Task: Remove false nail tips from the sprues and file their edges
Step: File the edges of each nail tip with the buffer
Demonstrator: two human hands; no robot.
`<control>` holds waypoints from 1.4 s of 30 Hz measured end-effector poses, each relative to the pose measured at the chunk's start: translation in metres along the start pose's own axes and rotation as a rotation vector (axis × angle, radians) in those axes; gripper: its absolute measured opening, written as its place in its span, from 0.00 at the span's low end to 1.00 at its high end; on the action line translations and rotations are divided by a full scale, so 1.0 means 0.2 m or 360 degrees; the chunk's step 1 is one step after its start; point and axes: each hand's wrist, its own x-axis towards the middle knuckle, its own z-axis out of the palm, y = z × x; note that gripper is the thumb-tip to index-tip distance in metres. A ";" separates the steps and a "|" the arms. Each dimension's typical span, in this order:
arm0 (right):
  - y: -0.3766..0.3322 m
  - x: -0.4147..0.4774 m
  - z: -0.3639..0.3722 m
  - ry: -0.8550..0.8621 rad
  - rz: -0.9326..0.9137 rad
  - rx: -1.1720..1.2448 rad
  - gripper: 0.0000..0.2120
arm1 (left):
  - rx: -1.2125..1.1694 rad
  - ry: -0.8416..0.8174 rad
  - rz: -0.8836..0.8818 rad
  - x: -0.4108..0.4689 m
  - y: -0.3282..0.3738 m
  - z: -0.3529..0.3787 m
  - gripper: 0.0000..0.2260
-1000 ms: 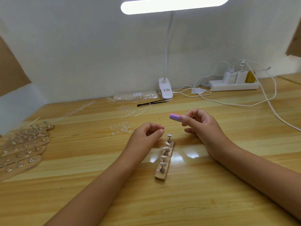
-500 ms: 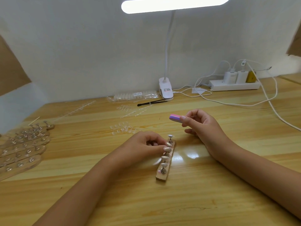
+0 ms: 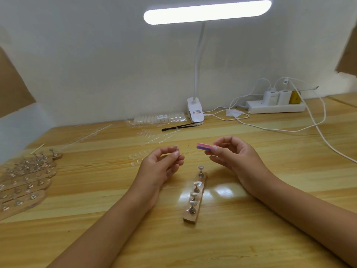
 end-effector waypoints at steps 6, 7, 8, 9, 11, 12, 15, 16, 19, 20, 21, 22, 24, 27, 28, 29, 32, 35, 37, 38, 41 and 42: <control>-0.01 -0.02 0.00 -0.0204 -0.0010 -0.0033 0.12 | -0.0150 -0.0050 -0.0013 -0.01 0.01 0.03 0.07; -0.02 -0.02 0.00 -0.0223 -0.0009 -0.0060 0.12 | -0.0147 -0.0051 -0.0005 -0.01 0.01 0.03 0.11; -0.03 -0.03 0.01 -0.0244 -0.0008 -0.0084 0.13 | -0.0129 -0.0048 0.0010 -0.01 0.01 0.03 0.14; -0.03 -0.03 0.01 -0.0273 -0.0009 -0.0102 0.14 | -0.0112 -0.0051 0.0027 -0.01 0.01 0.03 0.15; -0.04 -0.04 0.02 -0.0324 -0.0005 -0.0111 0.16 | -0.0119 -0.0103 0.0032 -0.02 0.00 0.03 0.15; -0.03 -0.04 0.03 -0.0326 -0.0001 -0.0099 0.18 | -0.0139 -0.0147 0.0027 -0.02 0.00 0.03 0.15; -0.04 -0.05 0.04 -0.0290 0.0007 -0.0056 0.18 | -0.0074 -0.0289 0.0060 -0.04 0.00 0.04 0.17; -0.04 -0.05 0.04 -0.0302 0.0007 -0.0061 0.16 | -0.0024 -0.0324 0.0075 -0.04 -0.01 0.04 0.16; -0.05 -0.07 0.05 -0.0366 -0.0008 -0.0055 0.12 | 0.0067 -0.0389 0.0086 -0.04 -0.01 0.04 0.08; -0.05 -0.07 0.05 -0.0381 -0.0015 -0.0051 0.11 | 0.0078 -0.0409 0.0086 -0.04 -0.01 0.05 0.06; -0.05 -0.07 0.05 -0.0390 -0.0022 -0.0049 0.10 | 0.0090 -0.0427 0.0087 -0.05 0.00 0.05 0.06; -0.05 -0.07 0.05 -0.0390 -0.0027 -0.0049 0.10 | 0.0110 -0.0441 0.0094 -0.05 0.00 0.05 0.07; -0.04 -0.07 0.05 -0.0377 -0.0035 -0.0045 0.11 | 0.0153 -0.0454 0.0104 -0.05 0.00 0.05 0.08; -0.04 -0.06 0.05 -0.0383 -0.0034 -0.0025 0.12 | 0.0180 -0.0447 0.0124 -0.05 -0.01 0.05 0.07; -0.04 -0.07 0.05 -0.0400 -0.0032 -0.0032 0.13 | 0.0188 -0.0443 0.0133 -0.05 -0.02 0.05 0.08; -0.04 -0.07 0.04 -0.0415 -0.0033 -0.0051 0.13 | 0.0195 -0.0436 0.0136 -0.04 -0.02 0.05 0.11; -0.04 -0.06 0.05 -0.0360 -0.0089 -0.0074 0.11 | 0.0235 -0.0429 0.0134 -0.04 -0.02 0.04 0.12; -0.03 -0.05 0.05 -0.0266 -0.0129 -0.0070 0.11 | 0.0245 -0.0458 0.0150 -0.05 -0.02 0.05 0.06; -0.03 -0.06 0.05 -0.0334 -0.0118 -0.0123 0.11 | 0.0218 -0.0455 0.0156 -0.05 -0.02 0.05 0.05; -0.03 -0.06 0.05 -0.0352 -0.0124 -0.0137 0.12 | 0.0203 -0.0448 0.0156 -0.05 -0.02 0.05 0.05; -0.03 -0.06 0.04 -0.0223 -0.0180 -0.0057 0.12 | 0.0196 -0.0420 0.0161 -0.05 -0.02 0.05 0.05; -0.03 -0.06 0.04 -0.0192 -0.0179 -0.0034 0.12 | 0.0202 -0.0407 0.0169 -0.05 -0.02 0.05 0.04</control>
